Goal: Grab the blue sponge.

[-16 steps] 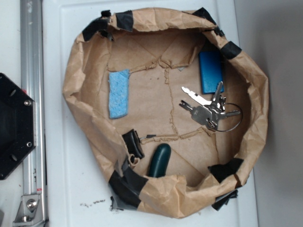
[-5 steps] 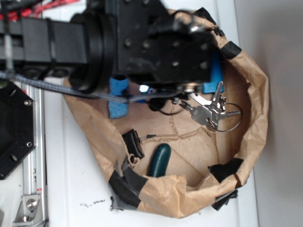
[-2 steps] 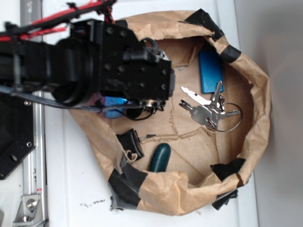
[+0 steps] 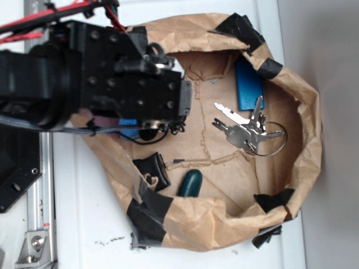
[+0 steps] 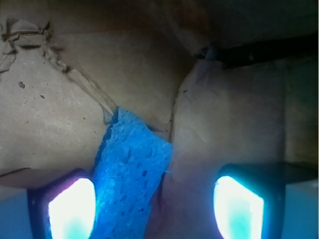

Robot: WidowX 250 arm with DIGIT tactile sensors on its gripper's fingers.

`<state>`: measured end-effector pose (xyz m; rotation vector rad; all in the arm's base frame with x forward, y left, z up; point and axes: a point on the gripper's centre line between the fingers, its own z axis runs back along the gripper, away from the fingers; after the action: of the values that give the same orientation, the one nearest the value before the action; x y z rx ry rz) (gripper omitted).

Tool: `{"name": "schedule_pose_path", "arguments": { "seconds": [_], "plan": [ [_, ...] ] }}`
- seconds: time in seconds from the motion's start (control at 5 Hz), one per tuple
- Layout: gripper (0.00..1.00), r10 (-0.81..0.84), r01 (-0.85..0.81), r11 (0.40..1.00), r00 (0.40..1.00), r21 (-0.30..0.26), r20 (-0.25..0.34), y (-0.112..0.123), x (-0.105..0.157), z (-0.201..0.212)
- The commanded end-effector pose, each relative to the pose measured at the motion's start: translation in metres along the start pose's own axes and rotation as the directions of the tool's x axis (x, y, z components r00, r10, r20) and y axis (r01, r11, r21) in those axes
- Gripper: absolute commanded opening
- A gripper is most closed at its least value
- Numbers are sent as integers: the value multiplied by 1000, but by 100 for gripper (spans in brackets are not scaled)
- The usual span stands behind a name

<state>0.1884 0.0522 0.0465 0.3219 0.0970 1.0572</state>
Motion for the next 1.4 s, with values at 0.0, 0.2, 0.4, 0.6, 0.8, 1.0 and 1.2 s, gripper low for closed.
{"name": "schedule_pose_path", "arguments": {
  "seconds": [0.0, 0.2, 0.4, 0.6, 0.8, 1.0, 1.2],
  "plan": [
    [100, 50, -50, 997, 999, -66, -7, 10, 12, -3],
    [100, 21, -14, 987, 999, -159, 43, -9, 22, -9],
    [100, 51, -47, 986, 999, -160, 20, -17, 22, -13],
    [0, 98, -97, 979, 995, -182, -2, -14, 16, -15],
    [0, 92, -93, 980, 996, -178, -11, -10, 14, -13],
    [0, 97, -95, 979, 995, -182, -1, -9, 14, -11],
    [0, 90, -90, 979, 996, -182, -7, -11, 15, -11]
  ]
}}
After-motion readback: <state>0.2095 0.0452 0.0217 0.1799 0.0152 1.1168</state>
